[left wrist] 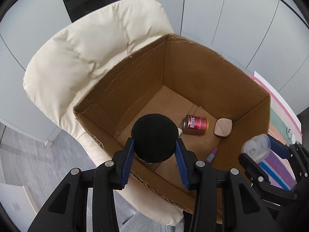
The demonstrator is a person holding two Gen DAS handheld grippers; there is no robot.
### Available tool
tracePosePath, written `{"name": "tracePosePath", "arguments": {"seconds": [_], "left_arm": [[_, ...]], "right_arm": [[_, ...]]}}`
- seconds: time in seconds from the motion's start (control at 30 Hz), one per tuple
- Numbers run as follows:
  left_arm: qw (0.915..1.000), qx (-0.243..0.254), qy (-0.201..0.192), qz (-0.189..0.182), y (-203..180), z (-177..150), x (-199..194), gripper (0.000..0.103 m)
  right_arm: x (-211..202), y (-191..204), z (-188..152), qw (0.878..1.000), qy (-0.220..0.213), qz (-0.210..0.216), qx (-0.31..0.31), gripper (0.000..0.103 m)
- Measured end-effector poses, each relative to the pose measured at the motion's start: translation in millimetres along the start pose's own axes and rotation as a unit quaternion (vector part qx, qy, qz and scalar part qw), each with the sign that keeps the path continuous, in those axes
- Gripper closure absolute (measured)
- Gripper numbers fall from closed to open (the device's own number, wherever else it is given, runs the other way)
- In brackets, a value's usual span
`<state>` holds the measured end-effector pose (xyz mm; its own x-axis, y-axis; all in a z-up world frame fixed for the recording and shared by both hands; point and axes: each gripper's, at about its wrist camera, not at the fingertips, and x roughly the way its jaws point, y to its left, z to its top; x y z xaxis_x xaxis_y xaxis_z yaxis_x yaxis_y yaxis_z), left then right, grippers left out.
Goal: Organize objects
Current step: 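Open both tools to drop the compact and clear case into the box, then move both open tools away from the box back toward the table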
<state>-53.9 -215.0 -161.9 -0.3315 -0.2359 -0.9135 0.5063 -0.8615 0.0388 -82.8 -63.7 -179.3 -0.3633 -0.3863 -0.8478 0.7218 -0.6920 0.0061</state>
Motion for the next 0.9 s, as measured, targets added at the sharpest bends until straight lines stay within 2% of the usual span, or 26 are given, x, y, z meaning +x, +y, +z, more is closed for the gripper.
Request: {"name": "tracePosePath", "arguments": {"seconds": [0.13, 0.2, 0.23, 0.27, 0.3, 0.7, 0.9], "left_arm": [[0.9999, 0.008, -0.003, 0.007, -1, 6, 5, 0.058], [0.9999, 0.009, -0.007, 0.012, -2, 9, 5, 0.046], [0.9999, 0.006, -0.005, 0.014, -2, 11, 5, 0.034], [0.9998, 0.005, -0.005, 0.016, -2, 11, 5, 0.025], [0.9998, 0.003, -0.008, 0.019, -2, 11, 3, 0.023], [0.9996, 0.008, -0.021, 0.019, -4, 9, -6, 0.022], [0.9995, 0.013, -0.028, 0.003, -11, 8, -11, 0.022]], "right_arm": [[14, 8, 8, 1.000, 0.004, 0.005, -0.019, 0.042], [18, 9, 11, 1.000, -0.002, 0.009, -0.023, 0.039], [19, 10, 11, 1.000, -0.002, 0.010, -0.023, 0.023], [21, 10, 12, 1.000, 0.001, 0.006, -0.023, 0.013], [23, 10, 12, 1.000, 0.001, 0.001, -0.021, 0.003], [25, -5, 9, 0.999, -0.003, -0.006, 0.032, 0.002], [13, -17, 1, 0.998, -0.005, -0.015, 0.056, 0.002]]}}
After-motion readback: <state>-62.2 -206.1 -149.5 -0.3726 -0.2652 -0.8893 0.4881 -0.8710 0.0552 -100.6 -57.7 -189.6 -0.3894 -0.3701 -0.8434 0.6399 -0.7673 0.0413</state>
